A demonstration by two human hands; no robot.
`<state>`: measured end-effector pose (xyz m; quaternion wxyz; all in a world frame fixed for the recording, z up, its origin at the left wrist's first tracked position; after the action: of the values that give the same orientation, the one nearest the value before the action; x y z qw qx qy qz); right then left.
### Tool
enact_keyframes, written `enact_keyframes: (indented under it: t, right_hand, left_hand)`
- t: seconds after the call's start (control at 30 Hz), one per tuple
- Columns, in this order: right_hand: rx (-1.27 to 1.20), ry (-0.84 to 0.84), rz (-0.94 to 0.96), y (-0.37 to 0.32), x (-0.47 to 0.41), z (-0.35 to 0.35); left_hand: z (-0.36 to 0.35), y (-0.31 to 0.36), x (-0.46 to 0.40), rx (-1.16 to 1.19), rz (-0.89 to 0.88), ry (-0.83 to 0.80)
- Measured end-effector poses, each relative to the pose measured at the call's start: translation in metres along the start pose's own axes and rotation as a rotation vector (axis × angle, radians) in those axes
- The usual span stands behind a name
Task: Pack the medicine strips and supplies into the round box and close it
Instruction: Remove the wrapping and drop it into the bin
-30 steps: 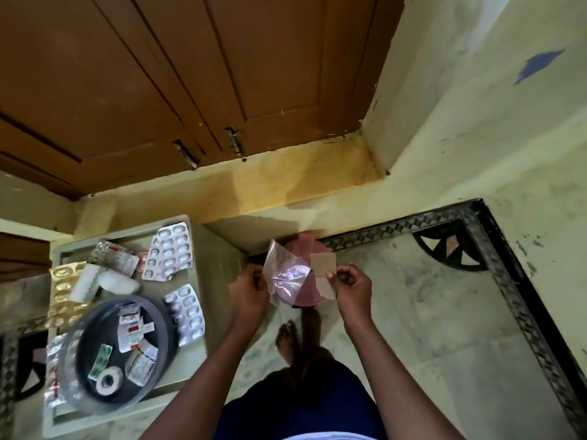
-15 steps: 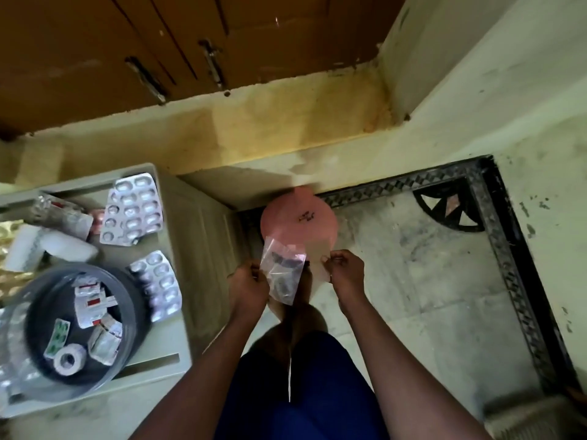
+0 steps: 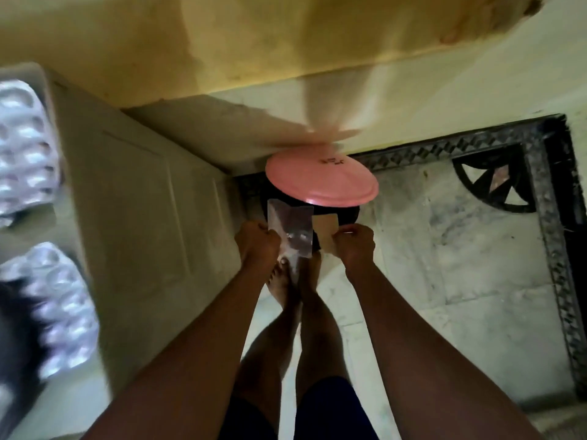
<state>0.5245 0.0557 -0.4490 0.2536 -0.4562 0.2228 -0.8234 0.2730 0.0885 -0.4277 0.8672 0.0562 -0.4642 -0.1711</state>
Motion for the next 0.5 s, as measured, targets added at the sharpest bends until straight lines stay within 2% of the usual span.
enact_keyframes:
  t: [0.13, 0.27, 0.4, 0.5]
  right_hand:
    - [0.026, -0.020, -0.041, 0.017, -0.042, -0.029]
    - [0.011, -0.009, -0.052, 0.072, -0.059, -0.048]
    - [-0.258, 0.014, 0.012, 0.107, -0.062, -0.064]
    - [-0.635, 0.028, -0.016, 0.108, -0.061, -0.076]
  left_hand:
    - [-0.035, 0.003, -0.042, -0.006, 0.008, 0.004]
    - [-0.075, -0.009, -0.085, 0.029, 0.083, -0.037]
    - [-0.094, -0.024, -0.096, 0.096, 0.126, -0.064]
    - [-0.101, -0.033, -0.103, 0.234, 0.109, -0.143]
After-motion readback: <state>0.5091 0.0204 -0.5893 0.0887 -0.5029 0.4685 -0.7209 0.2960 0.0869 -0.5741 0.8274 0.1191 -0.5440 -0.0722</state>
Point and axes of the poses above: each hand's wrist, its own x-axis away from the middle knuckle, its own z-axis out of the back of the hand, y = z × x, the point moved 8 cm from there along -x, towards the middle knuckle, and after that the axes turned 14 degrees about z, right-handed, at the moved point
